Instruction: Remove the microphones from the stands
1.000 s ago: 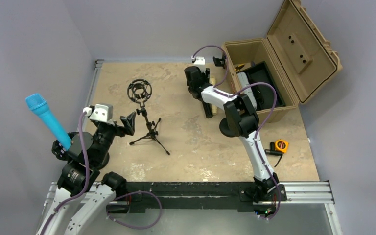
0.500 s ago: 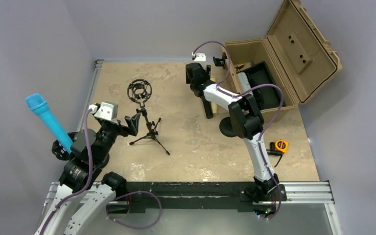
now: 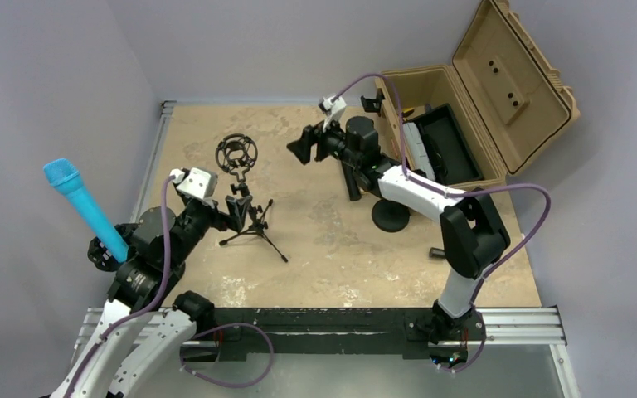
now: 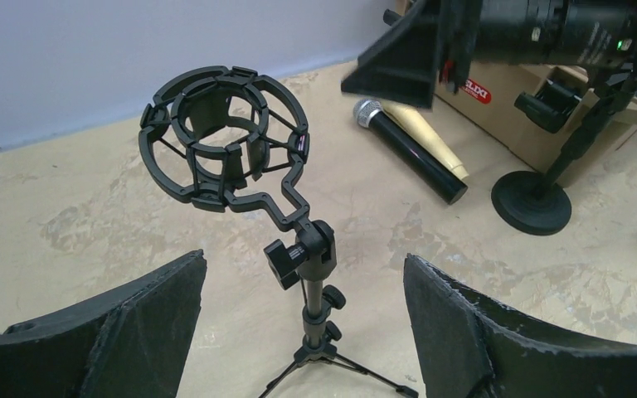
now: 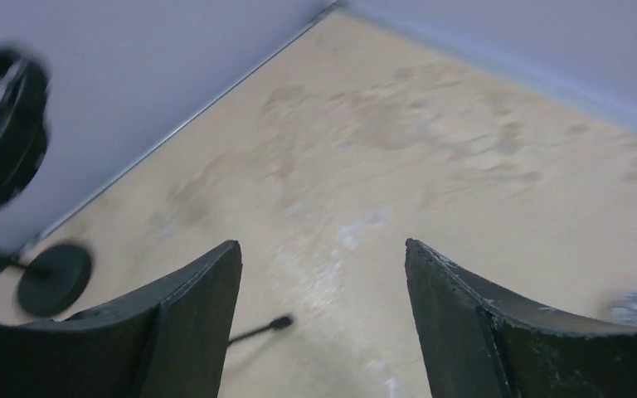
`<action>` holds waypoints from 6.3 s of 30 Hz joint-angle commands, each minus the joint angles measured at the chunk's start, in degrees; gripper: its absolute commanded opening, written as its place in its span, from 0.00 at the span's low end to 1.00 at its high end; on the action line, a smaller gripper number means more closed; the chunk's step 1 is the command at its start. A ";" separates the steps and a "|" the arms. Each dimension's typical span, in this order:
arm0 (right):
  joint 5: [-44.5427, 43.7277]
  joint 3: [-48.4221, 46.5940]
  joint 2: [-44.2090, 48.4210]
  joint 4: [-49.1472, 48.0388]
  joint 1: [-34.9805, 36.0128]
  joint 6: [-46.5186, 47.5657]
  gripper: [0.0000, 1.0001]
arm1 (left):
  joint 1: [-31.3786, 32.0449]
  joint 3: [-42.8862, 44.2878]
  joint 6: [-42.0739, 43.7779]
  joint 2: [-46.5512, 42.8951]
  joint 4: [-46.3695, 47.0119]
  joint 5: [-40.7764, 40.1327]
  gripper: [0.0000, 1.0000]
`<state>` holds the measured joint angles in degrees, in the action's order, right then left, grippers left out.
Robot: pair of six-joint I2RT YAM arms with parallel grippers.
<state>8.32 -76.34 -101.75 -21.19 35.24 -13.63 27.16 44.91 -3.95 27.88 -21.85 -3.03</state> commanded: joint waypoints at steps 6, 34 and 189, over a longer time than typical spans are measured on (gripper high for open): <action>39.83 9.30 -3.27 -15.42 5.36 2.15 0.71 | 0.44 2.14 -0.71 1.03 2.23 1.23 0.86; 48.86 4.57 -12.70 -20.21 8.48 5.66 0.64 | 0.42 2.12 -1.06 0.67 2.34 1.54 0.86; -8.64 25.25 5.18 -28.49 27.55 -4.00 0.68 | -9.34 13.61 -9.92 25.89 -7.36 15.08 0.20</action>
<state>-20.53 -51.86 -99.35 -48.01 68.40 -4.73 17.76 59.27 -13.69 54.06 -29.89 10.33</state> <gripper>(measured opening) 0.678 0.412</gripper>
